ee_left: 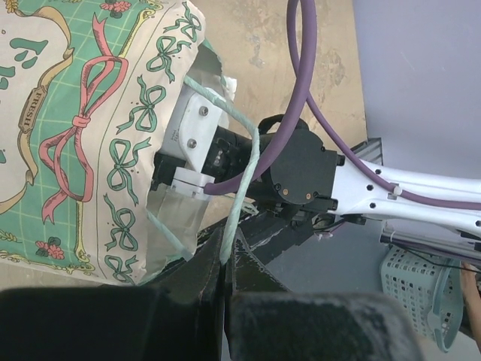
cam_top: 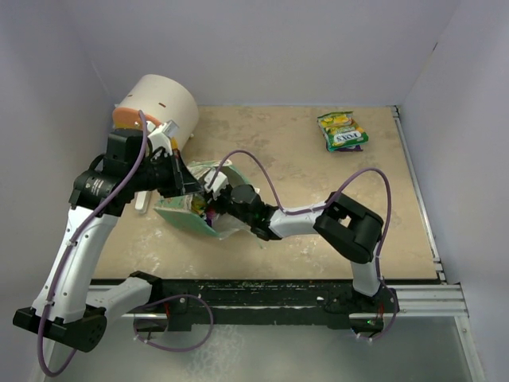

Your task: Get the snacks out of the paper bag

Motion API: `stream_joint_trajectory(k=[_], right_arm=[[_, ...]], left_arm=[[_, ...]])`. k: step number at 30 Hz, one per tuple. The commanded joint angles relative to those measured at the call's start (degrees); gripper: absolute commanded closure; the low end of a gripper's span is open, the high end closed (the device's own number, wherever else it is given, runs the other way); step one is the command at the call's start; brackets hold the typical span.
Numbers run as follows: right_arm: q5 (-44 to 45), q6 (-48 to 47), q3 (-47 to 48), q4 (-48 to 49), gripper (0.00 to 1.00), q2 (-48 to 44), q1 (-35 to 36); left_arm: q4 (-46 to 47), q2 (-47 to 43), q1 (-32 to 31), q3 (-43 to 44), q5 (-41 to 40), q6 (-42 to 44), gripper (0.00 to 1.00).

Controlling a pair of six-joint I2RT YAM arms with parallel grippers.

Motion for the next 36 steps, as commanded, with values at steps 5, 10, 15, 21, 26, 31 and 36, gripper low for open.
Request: stream_joint_trajectory(k=[5, 10, 15, 21, 26, 31, 36], right_arm=[[-6.3, 4.0, 0.7, 1.5, 0.96, -3.6, -0.4], [-7.6, 10.6, -0.8, -0.7, 1.0, -8.1, -0.4], [-7.1, 17.2, -4.8, -1.9, 1.0, -14.0, -0.3], [-5.4, 26.2, -7.3, -6.8, 1.0, -18.8, -0.3], [-2.1, 35.7, -9.9, -12.8, 1.0, -23.0, -0.3], [2.2, 44.1, -9.7, -21.3, 1.0, -23.6, -0.3], [8.0, 51.5, -9.0, -27.6, 1.0, -21.6, -0.2]], left_arm=[[0.0, -1.7, 0.0, 1.8, -1.1, 0.5, 1.0], [-0.1, -1.6, 0.0, 1.6, -2.0, 0.5, 1.0], [-0.2, -1.4, 0.0, 1.6, -2.8, 0.9, 1.0], [-0.4, -1.5, 0.0, 1.6, -3.7, 1.1, 1.0], [-0.7, -1.6, 0.0, 1.6, -4.4, 1.3, 1.0], [-0.8, -1.8, 0.0, 1.4, -5.0, 1.2, 1.0], [-0.6, -1.6, 0.0, 1.4, -5.1, 0.9, 1.0]])
